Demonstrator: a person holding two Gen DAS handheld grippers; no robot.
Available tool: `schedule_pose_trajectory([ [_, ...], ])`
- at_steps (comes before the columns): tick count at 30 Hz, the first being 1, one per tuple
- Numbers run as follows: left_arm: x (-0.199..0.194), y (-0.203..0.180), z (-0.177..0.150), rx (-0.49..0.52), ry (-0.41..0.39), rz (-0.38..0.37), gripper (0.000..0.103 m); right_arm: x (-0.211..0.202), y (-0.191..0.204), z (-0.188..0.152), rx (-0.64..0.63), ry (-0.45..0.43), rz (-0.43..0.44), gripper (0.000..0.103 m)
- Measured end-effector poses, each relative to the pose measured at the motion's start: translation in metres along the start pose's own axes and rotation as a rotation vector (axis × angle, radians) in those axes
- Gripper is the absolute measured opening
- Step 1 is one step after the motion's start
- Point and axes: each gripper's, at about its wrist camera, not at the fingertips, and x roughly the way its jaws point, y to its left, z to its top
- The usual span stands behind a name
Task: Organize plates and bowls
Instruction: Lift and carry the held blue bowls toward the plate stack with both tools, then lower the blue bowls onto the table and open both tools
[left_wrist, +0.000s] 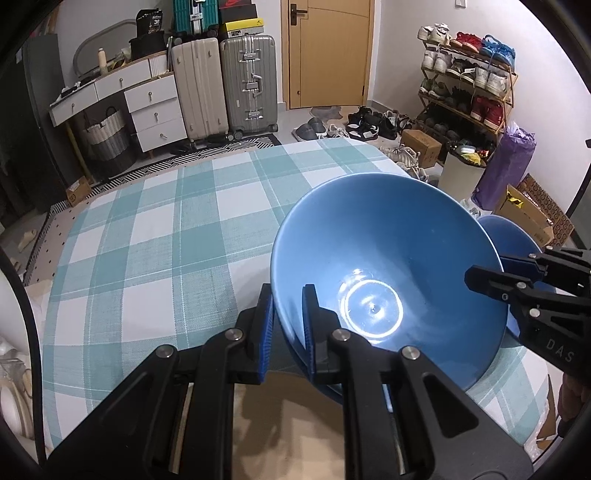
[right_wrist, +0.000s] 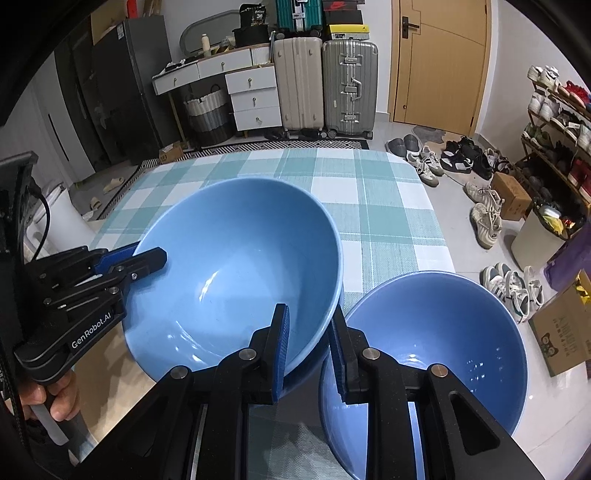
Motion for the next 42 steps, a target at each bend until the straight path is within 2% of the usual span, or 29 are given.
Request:
schedule_pose_trajectory([
  [21,0.016,-0.002,-0.011,0.027,0.041,0.028,0.011,0.004,0.020,-0.010,-0.095,-0.001,-0.092,0.023],
  [32,0.020,0.000,-0.014,0.029,0.042,0.030,0.012,0.002,0.019,-0.014,-0.088,0.004,-0.092,0.026],
  [34,0.017,0.000,-0.014,0.028,0.035,0.026,0.012,0.000,0.018,-0.014,-0.088,-0.008,-0.090,0.029],
  [35,0.016,0.001,-0.014,0.027,0.034,0.025,0.012,-0.003,0.017,-0.013,-0.083,-0.021,-0.088,0.035],
  [36,0.015,0.001,-0.013,0.026,0.034,0.025,0.012,-0.004,0.015,-0.013,-0.077,-0.026,-0.080,0.046],
  [40,0.011,0.007,-0.013,-0.002,0.043,0.005,0.012,-0.012,0.007,-0.012,-0.037,-0.041,-0.028,0.054],
  [42,0.006,0.008,-0.013,-0.013,0.047,-0.007,0.012,-0.016,0.005,-0.011,-0.031,-0.045,-0.024,0.064],
])
